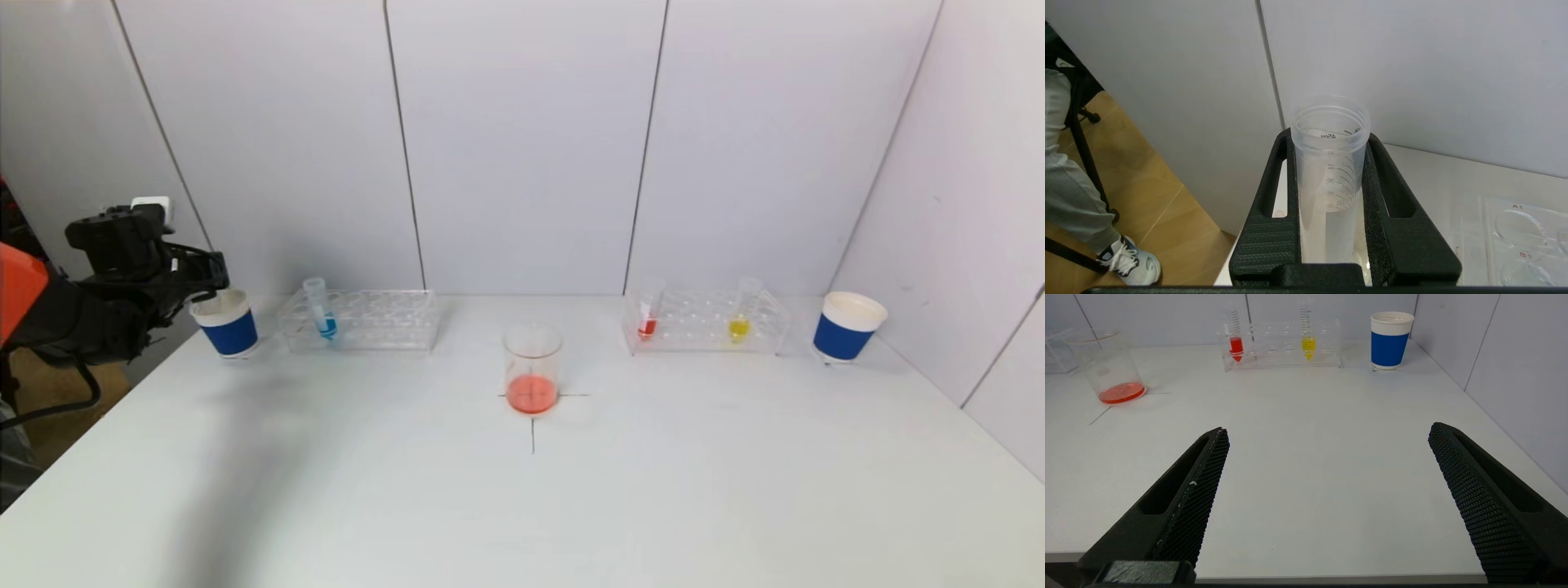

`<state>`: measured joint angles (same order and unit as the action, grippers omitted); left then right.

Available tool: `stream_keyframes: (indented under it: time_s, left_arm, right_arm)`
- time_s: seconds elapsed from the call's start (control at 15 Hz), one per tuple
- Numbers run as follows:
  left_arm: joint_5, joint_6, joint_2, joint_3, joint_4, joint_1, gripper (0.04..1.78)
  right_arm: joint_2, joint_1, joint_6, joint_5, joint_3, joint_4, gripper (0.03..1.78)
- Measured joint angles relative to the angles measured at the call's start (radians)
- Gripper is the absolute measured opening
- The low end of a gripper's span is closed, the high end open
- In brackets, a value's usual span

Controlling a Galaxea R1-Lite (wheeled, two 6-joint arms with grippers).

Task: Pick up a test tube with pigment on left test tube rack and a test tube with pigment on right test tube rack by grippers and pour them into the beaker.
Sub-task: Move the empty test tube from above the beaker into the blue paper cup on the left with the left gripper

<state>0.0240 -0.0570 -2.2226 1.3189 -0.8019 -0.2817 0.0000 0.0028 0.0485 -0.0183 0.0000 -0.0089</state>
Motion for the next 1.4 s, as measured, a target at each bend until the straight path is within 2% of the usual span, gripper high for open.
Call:
stream_keyframes:
  time_s: [1.4]
  left_arm:
    - [-0.005,0.004,-0.027,-0.039,-0.029,0.002,0.45]
  right_arm:
    - [0.0,0.0,0.0,0.0,0.0,0.0,1.77]
